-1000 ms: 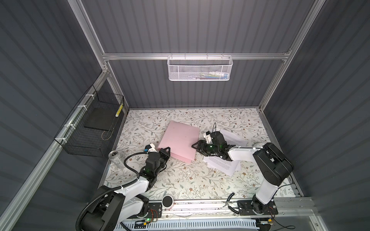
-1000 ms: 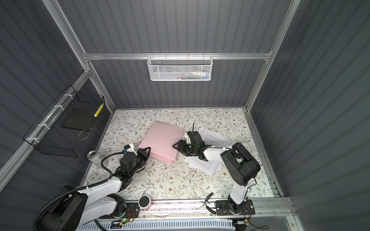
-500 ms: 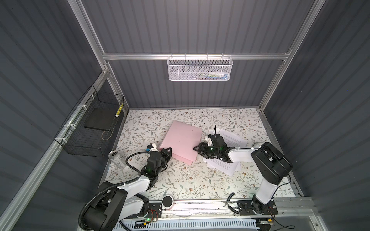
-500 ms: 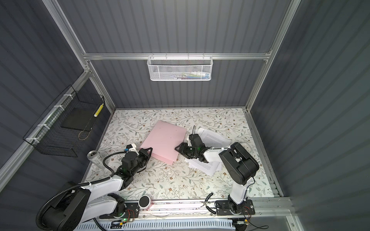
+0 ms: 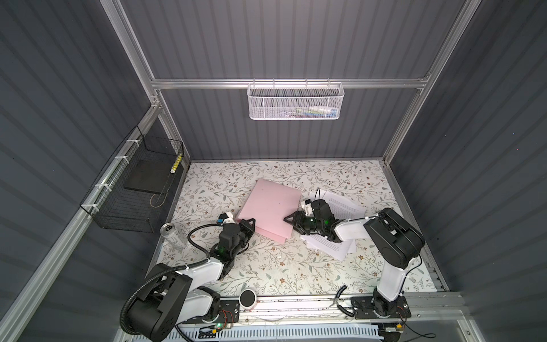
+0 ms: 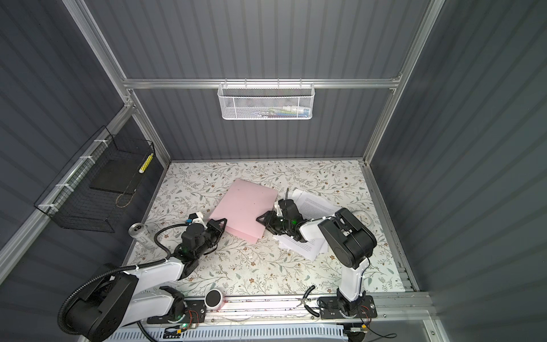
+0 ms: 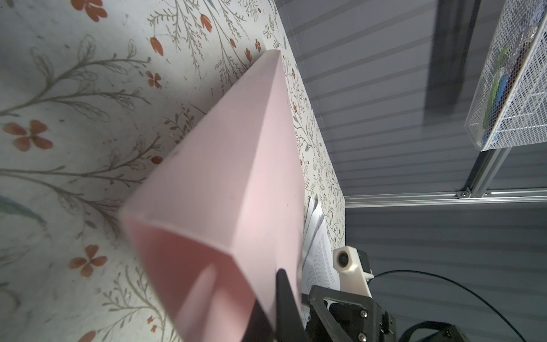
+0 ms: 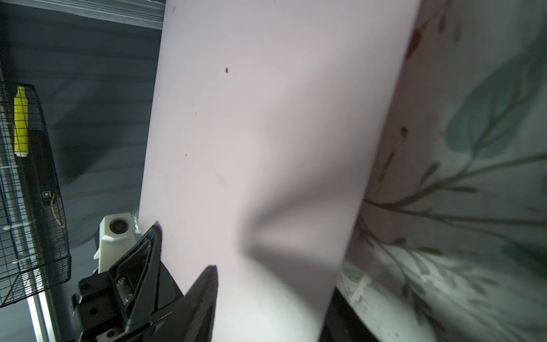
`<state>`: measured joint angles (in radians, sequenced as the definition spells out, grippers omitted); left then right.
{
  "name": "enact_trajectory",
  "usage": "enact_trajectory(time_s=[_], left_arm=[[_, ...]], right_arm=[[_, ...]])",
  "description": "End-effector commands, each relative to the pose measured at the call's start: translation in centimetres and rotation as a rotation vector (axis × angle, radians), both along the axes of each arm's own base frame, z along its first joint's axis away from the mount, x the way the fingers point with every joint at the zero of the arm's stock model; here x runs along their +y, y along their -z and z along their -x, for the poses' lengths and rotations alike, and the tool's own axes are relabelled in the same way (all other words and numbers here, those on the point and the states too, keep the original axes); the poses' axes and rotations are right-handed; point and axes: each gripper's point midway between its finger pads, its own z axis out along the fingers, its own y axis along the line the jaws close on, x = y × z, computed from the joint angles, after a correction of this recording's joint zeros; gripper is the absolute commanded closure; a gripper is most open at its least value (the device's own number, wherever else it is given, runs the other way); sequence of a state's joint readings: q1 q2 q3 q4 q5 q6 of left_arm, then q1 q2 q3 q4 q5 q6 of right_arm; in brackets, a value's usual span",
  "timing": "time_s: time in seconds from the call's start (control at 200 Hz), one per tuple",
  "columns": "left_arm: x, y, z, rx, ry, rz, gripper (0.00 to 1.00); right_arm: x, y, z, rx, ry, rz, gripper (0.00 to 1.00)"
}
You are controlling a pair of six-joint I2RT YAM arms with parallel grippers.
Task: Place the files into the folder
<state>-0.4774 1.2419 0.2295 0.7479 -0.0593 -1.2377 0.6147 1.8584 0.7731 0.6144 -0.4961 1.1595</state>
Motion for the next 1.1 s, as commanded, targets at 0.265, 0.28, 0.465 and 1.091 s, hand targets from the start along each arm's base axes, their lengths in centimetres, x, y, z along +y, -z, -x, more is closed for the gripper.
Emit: enact_trajectory(time_s=[0.265, 0.28, 0.465, 1.091], left_arm=[[0.7, -2.6, 1.1, 0.028, 0.179, -0.461, 0.23], [1.2, -2.7, 1.2, 0.036, 0.173, -0.502, 0.06], [3.8, -4.3, 2.5, 0.038, 0.22, -0.774, 0.0], [-2.8, -5.4, 7.5, -0.284, 0.507, -1.018, 0.06]], right_arm=[[0.9, -2.6, 0.1, -0.004, -0.046, -0.046, 1.0], [0.9, -2.6, 0.1, 0.0, -0.047, -0.042, 1.0], [1.5, -4.0, 0.1, 0.041, -0.076, -0.028, 1.0], [3.5, -11.8, -0.6, 0.107, -0.092, 0.007, 1.0]])
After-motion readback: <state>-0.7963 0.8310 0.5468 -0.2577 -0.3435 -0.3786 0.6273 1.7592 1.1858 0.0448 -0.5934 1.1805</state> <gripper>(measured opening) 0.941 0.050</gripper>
